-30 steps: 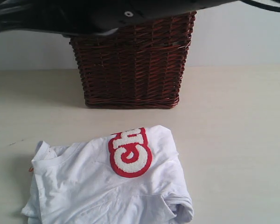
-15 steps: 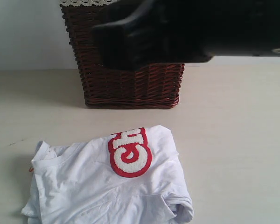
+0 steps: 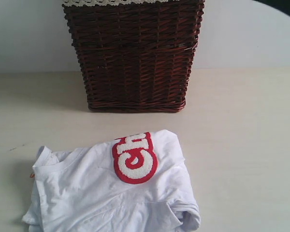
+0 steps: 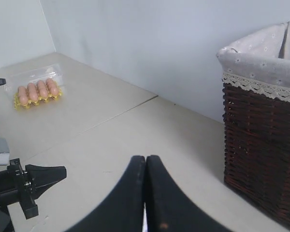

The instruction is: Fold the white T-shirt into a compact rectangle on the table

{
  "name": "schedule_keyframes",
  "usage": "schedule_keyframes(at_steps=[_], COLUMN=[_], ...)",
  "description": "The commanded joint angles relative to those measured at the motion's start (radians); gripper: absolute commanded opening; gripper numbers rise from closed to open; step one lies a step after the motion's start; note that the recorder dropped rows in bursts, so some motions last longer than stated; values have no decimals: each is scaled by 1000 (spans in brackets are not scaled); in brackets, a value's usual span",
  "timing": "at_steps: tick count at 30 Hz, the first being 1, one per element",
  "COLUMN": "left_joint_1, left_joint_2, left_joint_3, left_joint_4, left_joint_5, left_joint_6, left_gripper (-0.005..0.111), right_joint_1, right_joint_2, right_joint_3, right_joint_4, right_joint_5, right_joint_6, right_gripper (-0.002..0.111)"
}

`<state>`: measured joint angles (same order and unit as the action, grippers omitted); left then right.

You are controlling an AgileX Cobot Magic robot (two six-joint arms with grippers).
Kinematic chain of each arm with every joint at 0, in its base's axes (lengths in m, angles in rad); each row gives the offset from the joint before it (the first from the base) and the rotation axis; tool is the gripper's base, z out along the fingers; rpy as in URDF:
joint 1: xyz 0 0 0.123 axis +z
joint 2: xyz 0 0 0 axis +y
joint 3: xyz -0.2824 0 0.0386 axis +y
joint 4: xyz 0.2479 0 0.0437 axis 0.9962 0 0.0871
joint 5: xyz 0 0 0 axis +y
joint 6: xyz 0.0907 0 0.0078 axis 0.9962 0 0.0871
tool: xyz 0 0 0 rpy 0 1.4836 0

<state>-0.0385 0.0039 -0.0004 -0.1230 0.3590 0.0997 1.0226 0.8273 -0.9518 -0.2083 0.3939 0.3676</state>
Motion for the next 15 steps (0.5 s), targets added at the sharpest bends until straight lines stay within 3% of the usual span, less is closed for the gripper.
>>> schedule_keyframes(at_steps=[1, 15], left_joint_1=[4, 4], left_joint_2=[-4, -4], left_joint_3=[0, 0], left_joint_4=[3, 3], left_joint_5=[-6, -6], left_joint_6=[-1, -1], left_gripper=[0, 0], right_joint_1=[1, -35], right_joint_2=[-19, -132], right_joint_3=[5, 5], right_joint_4=[0, 67], right_joint_5=[0, -4], right_joint_6=[0, 0], right_gripper=[0, 0])
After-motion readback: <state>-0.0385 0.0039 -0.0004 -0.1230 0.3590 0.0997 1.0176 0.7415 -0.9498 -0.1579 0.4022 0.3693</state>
